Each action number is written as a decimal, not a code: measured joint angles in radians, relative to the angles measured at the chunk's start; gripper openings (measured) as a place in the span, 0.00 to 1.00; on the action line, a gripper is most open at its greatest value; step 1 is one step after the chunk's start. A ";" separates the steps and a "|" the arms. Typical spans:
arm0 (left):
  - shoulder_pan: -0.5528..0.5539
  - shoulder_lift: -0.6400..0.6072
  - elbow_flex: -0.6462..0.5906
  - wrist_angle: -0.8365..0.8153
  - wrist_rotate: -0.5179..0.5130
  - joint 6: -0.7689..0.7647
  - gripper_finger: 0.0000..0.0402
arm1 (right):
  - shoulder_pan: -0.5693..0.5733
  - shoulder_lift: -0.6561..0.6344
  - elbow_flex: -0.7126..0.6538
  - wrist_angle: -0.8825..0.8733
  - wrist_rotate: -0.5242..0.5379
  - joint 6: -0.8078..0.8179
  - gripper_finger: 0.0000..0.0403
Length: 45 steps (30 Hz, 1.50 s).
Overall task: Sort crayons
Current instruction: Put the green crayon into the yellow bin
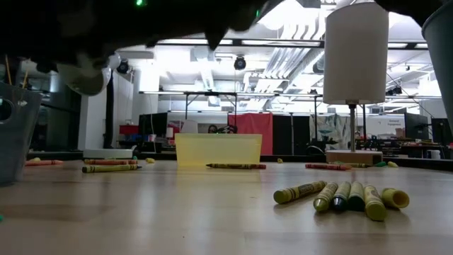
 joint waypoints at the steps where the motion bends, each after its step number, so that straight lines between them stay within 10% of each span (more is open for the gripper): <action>1: 0.000 0.000 0.000 0.000 0.000 0.000 0.40 | 0.000 -0.015 0.000 -0.041 0.014 -0.013 0.44; 27: 0.000 -0.030 0.000 -0.053 0.008 0.024 0.40 | 0.000 -0.169 -0.021 -0.701 0.552 0.009 0.44; 36: 0.000 -0.093 0.000 -0.093 0.008 0.027 0.40 | 0.048 -0.677 -0.803 -0.227 0.880 0.185 0.44; 45: 0.000 -0.087 0.000 -0.090 -0.071 0.064 0.40 | 0.029 -1.114 -1.297 0.058 0.936 0.720 0.44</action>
